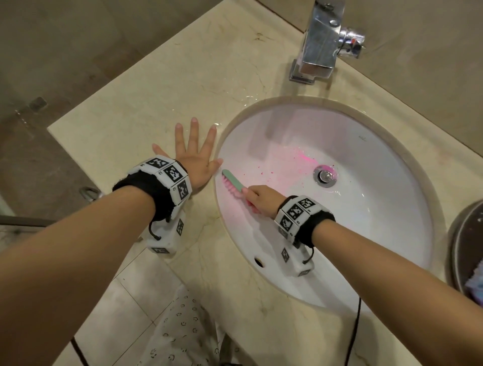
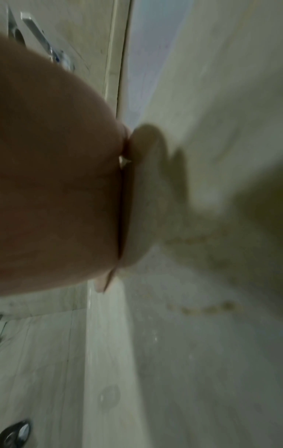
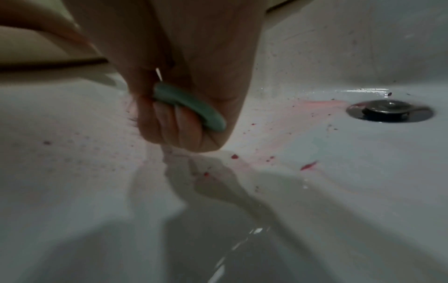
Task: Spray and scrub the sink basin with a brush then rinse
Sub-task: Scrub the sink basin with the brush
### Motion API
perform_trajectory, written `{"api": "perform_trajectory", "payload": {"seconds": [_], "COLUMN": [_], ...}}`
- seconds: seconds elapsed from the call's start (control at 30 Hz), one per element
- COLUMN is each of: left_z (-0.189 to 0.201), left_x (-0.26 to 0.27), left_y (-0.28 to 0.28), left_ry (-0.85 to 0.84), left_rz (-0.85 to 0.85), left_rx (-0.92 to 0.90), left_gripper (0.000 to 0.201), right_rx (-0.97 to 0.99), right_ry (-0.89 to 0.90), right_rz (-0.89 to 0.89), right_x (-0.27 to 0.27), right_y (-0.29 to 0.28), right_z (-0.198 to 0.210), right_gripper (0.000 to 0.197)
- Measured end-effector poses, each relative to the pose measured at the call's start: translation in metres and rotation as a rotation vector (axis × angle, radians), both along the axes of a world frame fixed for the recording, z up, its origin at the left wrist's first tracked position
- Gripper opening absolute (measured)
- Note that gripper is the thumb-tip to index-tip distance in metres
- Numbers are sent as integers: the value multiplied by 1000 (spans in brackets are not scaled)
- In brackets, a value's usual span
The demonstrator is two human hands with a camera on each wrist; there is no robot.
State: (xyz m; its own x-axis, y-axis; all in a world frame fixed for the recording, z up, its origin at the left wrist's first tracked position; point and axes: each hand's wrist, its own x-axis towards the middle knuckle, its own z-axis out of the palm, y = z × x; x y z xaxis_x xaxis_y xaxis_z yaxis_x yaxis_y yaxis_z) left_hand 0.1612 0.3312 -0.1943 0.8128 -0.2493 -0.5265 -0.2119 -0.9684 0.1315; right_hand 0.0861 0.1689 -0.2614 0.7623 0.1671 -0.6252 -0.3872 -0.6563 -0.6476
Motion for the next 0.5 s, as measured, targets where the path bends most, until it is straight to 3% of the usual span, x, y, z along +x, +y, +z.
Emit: {"api": "perform_trajectory", "payload": {"seconds": [0.1,0.13,0.2,0.27,0.4,0.5], "left_z": [1,1,0,0,1,1], "left_x": [0,0,0,0,0,-1], "left_y": [-1,0,0,0,0,0], "left_ry": [-2,-4,-6,-9,4,-2], "left_rz": [-1,0,0,0,-7,-8], "left_rx": [0,-3,-7,-9,-1,-1], "left_gripper": [63,63,63,63,63,63], "right_rx": [-174,-237,-312,-272,-34,-106], "right_ry": [83,116,136,109,3,13], "right_rz": [106,93,10,-28,-44,91], "right_x": [-6,-3,4,12,11,-1], "right_y": [-9,-11,-13,-7,6,1], "right_z": [3,4,4,3,2,3], "right_gripper": [31,23,26,20,45,42]}}
